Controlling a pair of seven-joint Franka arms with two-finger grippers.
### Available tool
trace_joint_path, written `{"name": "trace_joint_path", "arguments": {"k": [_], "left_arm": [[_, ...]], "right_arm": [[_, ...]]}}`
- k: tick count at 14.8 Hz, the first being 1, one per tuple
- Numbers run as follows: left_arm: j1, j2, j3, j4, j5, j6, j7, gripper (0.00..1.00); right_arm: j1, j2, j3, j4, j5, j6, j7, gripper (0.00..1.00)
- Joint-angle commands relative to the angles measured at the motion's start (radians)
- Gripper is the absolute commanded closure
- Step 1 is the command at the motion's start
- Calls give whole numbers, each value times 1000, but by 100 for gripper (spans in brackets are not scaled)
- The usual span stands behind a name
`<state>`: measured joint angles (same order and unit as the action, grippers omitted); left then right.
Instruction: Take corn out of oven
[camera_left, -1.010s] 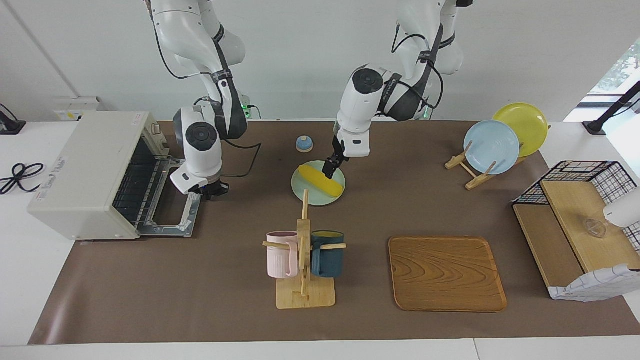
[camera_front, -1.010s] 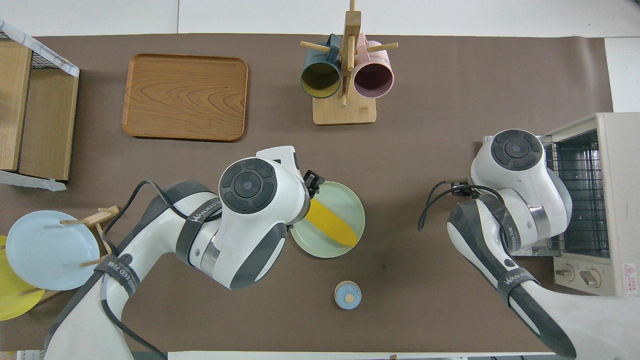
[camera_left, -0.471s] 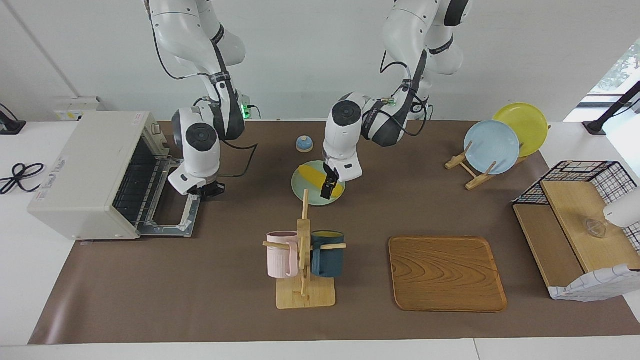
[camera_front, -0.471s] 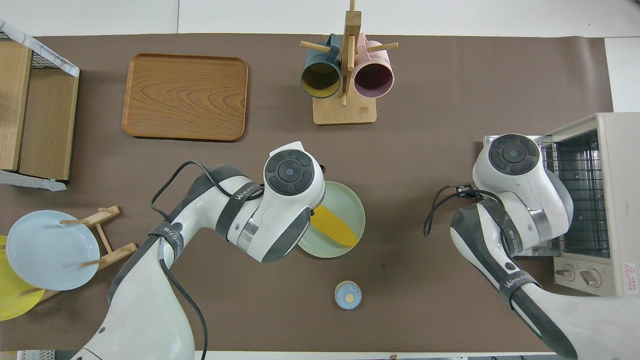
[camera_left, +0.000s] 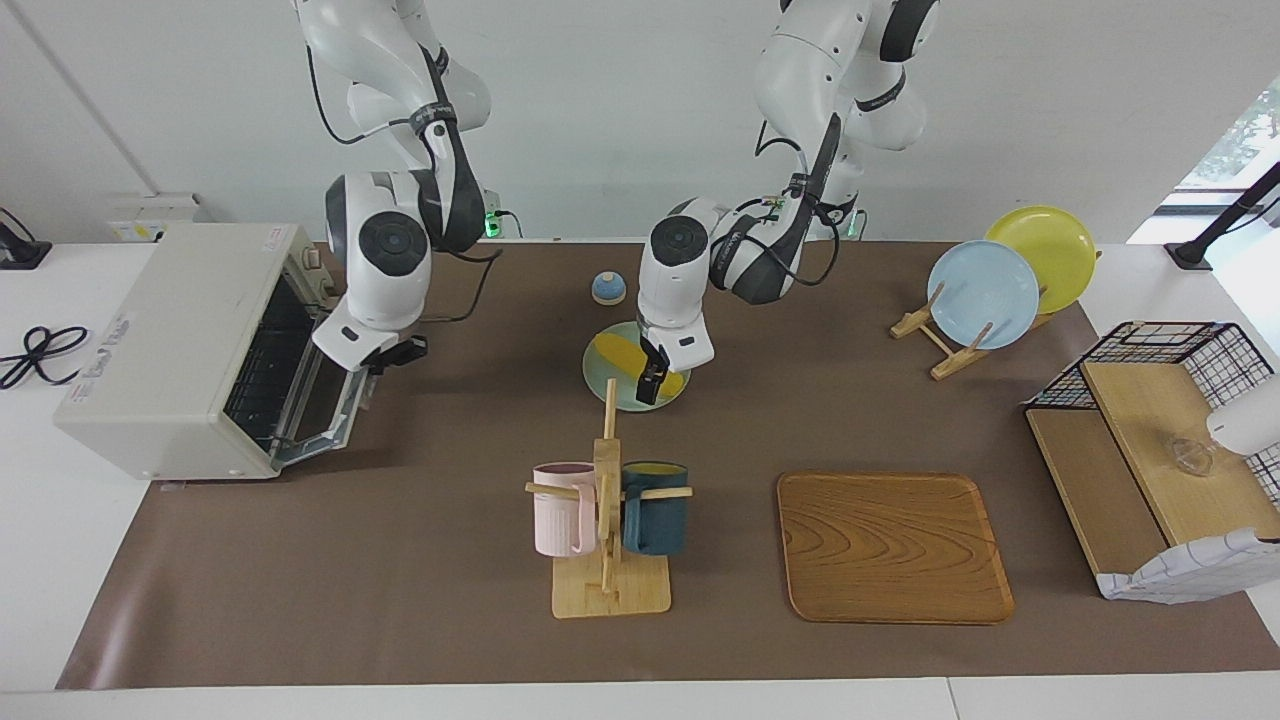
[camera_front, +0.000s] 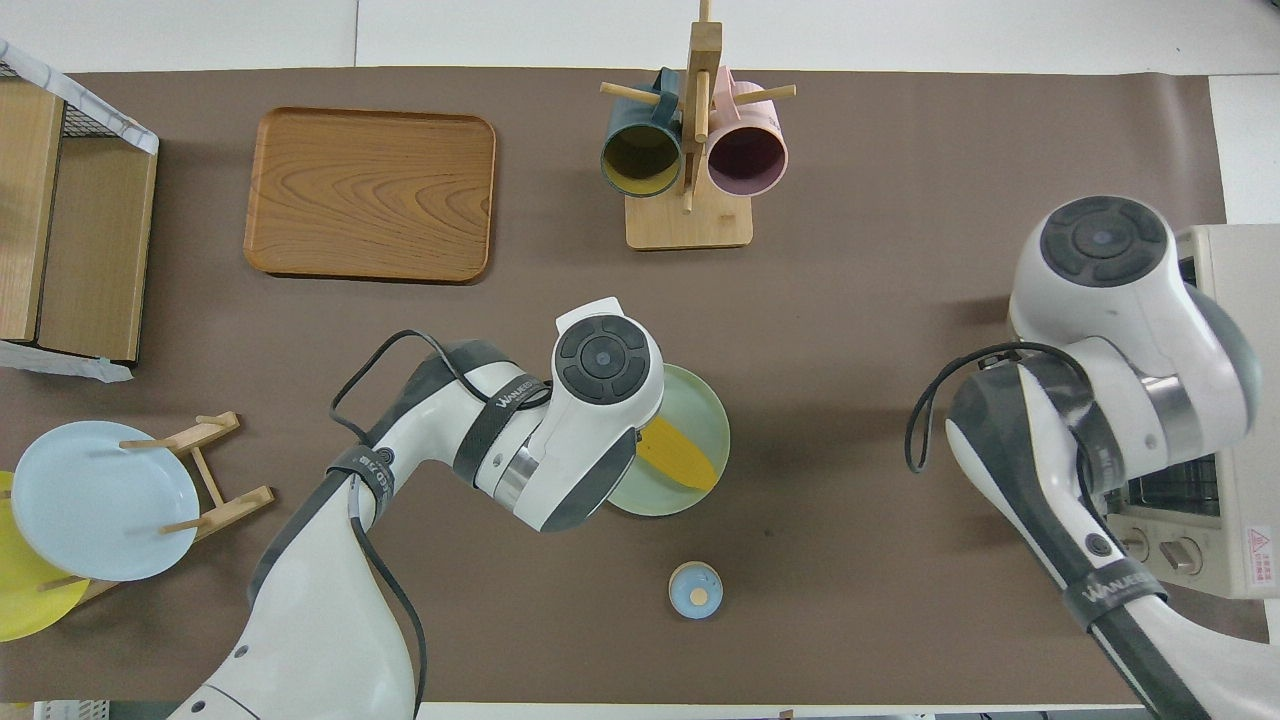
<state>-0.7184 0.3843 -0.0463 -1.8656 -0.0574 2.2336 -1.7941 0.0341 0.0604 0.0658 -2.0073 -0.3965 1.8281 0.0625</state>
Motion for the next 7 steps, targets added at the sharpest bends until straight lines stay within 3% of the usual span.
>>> {"name": "trace_joint_path", "arguments": {"k": [1,5,7], "left_arm": [[-24,1,17,2,24,-2,-13,6],[-23,-1,17,-6,24,6,-10,45],[-18,-1,17,-4,24,3,-8,95]], "right_arm": [[-86,-14,-12,38,-1,-12,-93,100],[-126,-62,-14,54,48,-67,-161,100],[-126,-65,-14,145,118,-169,-165,100]]}}
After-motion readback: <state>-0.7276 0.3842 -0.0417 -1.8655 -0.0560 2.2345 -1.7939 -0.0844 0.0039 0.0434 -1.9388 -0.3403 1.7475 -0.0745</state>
